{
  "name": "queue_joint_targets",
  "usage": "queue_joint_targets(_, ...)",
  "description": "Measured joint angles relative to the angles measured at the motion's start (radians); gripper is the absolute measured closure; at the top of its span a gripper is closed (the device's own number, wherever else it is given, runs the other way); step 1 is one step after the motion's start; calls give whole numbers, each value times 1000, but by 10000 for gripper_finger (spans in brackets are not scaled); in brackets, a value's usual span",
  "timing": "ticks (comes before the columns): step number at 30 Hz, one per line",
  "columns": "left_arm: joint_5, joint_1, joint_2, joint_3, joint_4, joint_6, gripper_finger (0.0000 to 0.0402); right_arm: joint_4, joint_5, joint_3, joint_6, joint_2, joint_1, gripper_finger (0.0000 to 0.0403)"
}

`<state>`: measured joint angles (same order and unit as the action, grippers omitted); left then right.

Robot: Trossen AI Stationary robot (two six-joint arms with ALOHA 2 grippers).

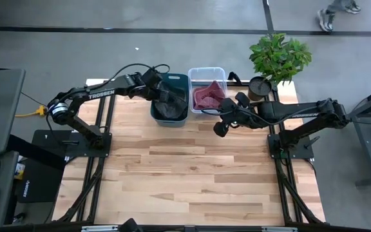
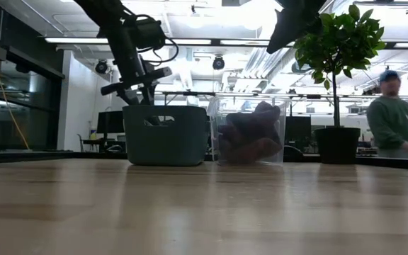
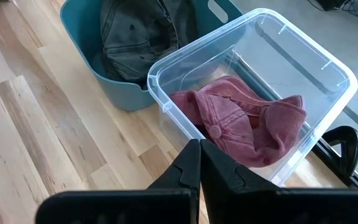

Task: Pick & Place hat
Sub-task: Put the black cap into the blue bin

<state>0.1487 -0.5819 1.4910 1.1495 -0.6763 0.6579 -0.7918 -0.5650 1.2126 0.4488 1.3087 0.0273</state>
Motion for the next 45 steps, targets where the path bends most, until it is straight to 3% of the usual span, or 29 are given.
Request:
queue_joint_targets(6,20,0,-17,0,-13,-1,175,0,0,0,0,0,0,403)
queue_joint_targets(13,94,0,-35,82,-105,-2,172,0,-1,0,-1,0,-1,403)
queue_joint_targets(18,96,0,-35,142,-178,1,219,0,-4,0,-2,0,-1,403)
queue_joint_targets(25,78,15,-36,148,-246,20,386,0,-6,0,-3,0,-1,403)
queue_joint_targets(35,51,13,-36,148,-295,80,399,0,-17,0,-3,0,-1,403)
queue_joint_targets(45,17,13,-34,148,-242,107,401,0,-16,0,-1,0,-1,403)
